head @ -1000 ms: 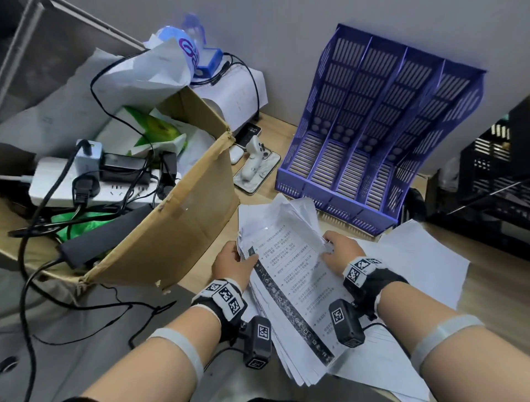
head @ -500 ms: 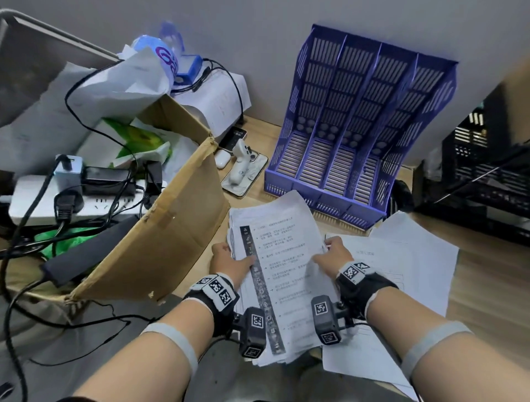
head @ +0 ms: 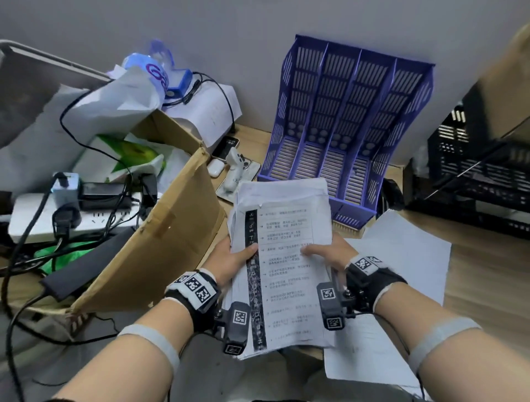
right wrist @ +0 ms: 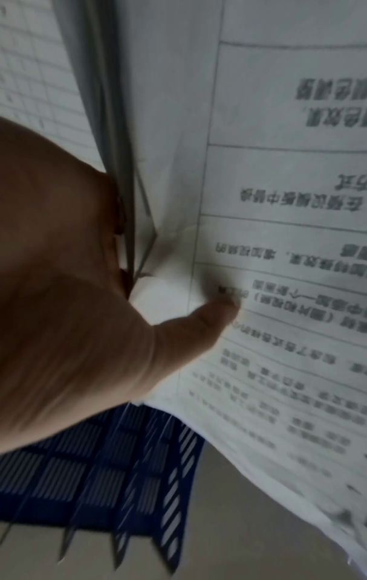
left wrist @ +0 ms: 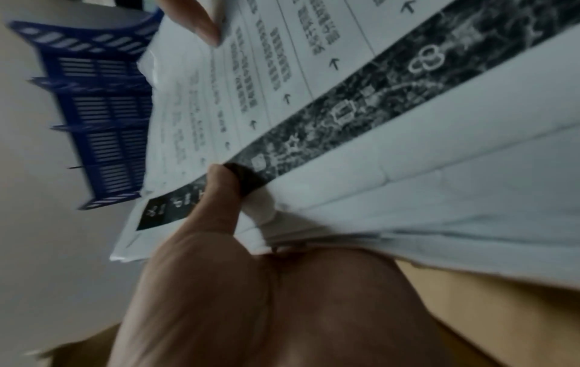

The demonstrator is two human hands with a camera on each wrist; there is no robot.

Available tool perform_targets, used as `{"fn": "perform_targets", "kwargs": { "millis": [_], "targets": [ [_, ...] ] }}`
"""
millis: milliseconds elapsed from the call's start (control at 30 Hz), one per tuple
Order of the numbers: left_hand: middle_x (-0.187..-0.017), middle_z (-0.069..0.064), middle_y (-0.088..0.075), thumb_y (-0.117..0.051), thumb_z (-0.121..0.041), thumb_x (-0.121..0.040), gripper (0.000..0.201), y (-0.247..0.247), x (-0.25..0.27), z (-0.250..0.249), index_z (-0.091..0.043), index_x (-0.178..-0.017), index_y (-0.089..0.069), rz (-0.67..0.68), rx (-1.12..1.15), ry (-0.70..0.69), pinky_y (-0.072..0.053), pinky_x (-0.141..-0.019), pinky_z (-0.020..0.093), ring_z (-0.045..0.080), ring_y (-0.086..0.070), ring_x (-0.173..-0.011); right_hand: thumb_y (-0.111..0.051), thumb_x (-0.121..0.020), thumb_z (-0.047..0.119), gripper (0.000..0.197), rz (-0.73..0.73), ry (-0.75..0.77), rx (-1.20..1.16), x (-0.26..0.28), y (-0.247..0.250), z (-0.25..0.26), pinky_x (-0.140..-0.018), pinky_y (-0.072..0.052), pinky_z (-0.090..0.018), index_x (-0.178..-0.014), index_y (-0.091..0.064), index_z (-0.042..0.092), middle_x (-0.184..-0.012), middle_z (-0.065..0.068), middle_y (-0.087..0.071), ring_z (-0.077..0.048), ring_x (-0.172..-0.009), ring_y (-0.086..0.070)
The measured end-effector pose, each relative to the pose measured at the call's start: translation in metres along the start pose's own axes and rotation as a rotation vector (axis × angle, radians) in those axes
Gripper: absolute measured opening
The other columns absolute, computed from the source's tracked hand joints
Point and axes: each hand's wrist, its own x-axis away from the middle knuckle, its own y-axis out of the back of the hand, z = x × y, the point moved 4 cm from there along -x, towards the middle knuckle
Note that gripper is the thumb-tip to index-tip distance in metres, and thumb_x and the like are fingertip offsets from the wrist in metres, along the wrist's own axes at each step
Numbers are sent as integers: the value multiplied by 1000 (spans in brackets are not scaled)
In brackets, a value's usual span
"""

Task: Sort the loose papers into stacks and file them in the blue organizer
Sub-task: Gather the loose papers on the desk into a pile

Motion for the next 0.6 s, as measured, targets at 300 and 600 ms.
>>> {"fn": "perform_targets", "kwargs": {
  "millis": [300, 600],
  "targets": [
    [-128, 13, -67, -72, 5, -81, 48, -60, 31, -122, -18, -123, -67, 213, -142, -452, -44, -106, 51, 34, -62, -122, -89, -61, 14, 88, -177, 409, -422, 37, 60, 89, -97, -51, -45, -136, -44, 8, -119, -15, -68, -30, -114, -65],
    [-113, -4, -75, -82, -10, -76, 42, -51, 18, -102, -22, -114, -70, -12, -291, -513, -49, -105, 45, 17, -67, -113, -62, -65, 5, 53, -292, 511, -208, 67, 52, 63, -98, -51, -35, -118, -64, 6, -114, -3, -68, -19, -113, -61]
  ]
}}
